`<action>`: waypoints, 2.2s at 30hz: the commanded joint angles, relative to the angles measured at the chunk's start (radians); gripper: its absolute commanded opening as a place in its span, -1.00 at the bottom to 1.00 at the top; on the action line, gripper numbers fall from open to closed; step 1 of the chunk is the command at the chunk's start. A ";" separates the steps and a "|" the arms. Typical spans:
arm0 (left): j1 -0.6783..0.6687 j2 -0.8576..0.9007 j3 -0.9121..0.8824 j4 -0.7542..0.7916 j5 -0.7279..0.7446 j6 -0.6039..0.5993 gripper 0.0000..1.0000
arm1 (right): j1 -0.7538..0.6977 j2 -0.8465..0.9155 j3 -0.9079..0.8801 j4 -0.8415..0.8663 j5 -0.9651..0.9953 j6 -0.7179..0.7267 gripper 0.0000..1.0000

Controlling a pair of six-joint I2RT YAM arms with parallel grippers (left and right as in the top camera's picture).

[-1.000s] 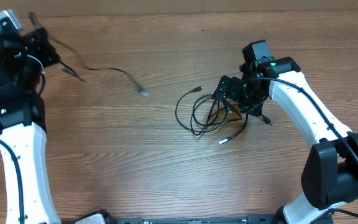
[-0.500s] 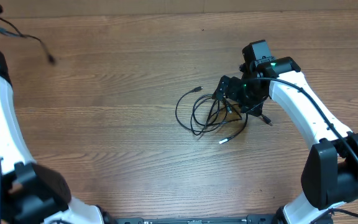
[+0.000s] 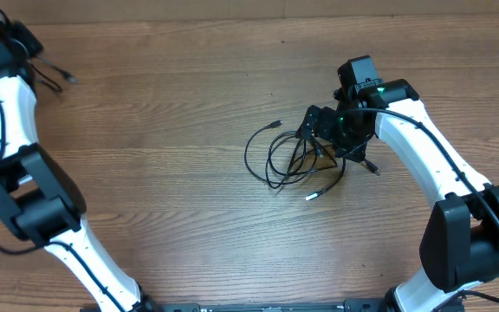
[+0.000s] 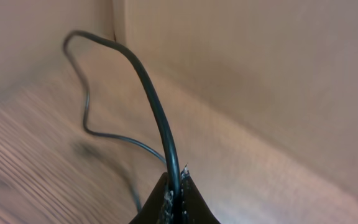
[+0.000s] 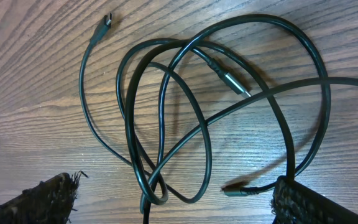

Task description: Untangle cables

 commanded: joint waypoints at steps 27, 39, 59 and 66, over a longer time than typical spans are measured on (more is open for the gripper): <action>-0.008 -0.216 0.276 -0.686 -0.227 -0.455 0.99 | -0.002 0.000 0.017 0.005 0.011 -0.005 1.00; -0.035 -0.212 0.271 -0.908 0.293 -0.479 0.99 | -0.002 0.000 0.017 0.005 0.011 -0.005 1.00; -0.270 -0.212 0.271 -1.085 0.336 -0.450 1.00 | -0.002 0.000 0.017 0.005 0.011 -0.005 1.00; -0.295 -0.212 0.271 -1.126 0.333 -0.446 1.00 | -0.002 0.000 0.017 0.005 0.011 -0.004 1.00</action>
